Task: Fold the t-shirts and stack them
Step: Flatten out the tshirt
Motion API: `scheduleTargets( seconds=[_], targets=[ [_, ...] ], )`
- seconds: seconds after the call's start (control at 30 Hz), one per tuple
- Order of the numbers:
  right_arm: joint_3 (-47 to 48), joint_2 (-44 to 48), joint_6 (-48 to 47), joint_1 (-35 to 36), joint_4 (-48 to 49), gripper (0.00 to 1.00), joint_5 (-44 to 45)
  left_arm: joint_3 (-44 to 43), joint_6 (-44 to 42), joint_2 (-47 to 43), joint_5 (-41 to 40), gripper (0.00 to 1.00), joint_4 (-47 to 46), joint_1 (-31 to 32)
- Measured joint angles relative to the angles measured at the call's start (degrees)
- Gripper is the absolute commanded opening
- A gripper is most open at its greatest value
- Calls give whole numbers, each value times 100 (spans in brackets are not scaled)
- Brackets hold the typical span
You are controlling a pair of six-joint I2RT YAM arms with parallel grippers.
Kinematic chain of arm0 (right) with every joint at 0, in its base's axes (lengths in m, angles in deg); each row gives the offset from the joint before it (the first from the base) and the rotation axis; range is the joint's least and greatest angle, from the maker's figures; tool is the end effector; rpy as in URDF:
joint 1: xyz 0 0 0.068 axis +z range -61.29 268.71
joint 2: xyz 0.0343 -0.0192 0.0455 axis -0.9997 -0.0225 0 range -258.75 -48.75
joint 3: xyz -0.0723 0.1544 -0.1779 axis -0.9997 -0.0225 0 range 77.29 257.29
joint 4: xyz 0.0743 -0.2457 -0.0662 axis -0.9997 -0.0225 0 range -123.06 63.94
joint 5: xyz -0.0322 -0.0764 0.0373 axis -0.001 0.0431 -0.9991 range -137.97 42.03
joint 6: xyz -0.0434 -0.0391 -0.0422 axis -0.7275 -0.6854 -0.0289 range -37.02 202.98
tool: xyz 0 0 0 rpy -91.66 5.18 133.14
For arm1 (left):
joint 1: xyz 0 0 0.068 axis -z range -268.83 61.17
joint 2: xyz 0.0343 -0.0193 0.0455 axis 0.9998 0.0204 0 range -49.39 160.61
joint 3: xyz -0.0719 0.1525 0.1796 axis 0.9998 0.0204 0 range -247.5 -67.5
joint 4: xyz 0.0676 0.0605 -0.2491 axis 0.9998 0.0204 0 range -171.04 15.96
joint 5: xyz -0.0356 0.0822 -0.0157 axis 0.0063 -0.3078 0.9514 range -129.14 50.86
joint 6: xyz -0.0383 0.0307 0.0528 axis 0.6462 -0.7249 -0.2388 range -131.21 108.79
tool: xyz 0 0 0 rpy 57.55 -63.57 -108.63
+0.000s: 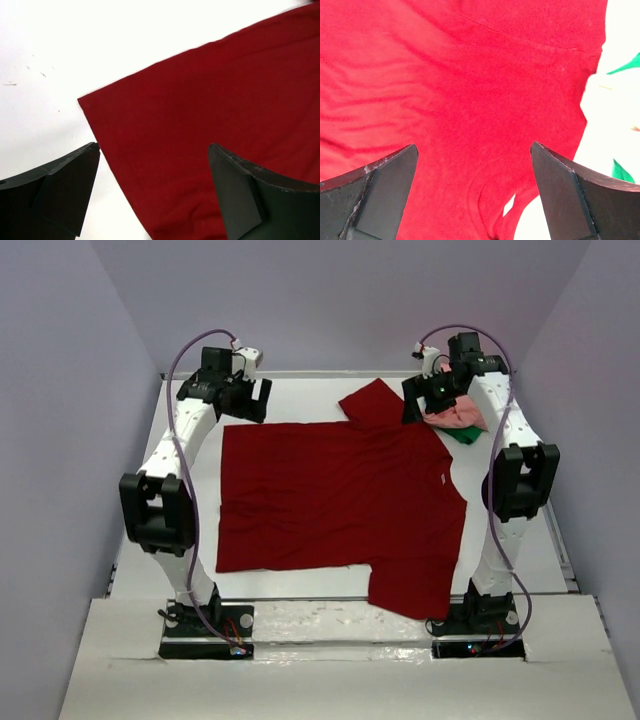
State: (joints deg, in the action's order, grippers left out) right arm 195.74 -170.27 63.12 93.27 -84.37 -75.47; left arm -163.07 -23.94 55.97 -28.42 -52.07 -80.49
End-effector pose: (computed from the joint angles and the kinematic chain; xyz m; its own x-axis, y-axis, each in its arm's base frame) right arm 0.4525 0.0636 0.2505 -0.7241 -0.3601 -0.5882 -0.5710 0.7914 0.2184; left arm 0.4352 -0.0750 0.2752 -0.5412 0.2982 -0.7862 0.4155 0.9077 0.0582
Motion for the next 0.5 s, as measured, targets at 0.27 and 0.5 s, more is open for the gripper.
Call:
scheduleTargets(
  seconds=[0.27,0.5],
  targets=[
    [-988,719,-57,0,151,100,-103,1397,-4,-990,289,99,-280,291],
    [-1620,271,-96,0,186,100,-103,2236,-13,-319,433,99,-308,317]
  ],
)
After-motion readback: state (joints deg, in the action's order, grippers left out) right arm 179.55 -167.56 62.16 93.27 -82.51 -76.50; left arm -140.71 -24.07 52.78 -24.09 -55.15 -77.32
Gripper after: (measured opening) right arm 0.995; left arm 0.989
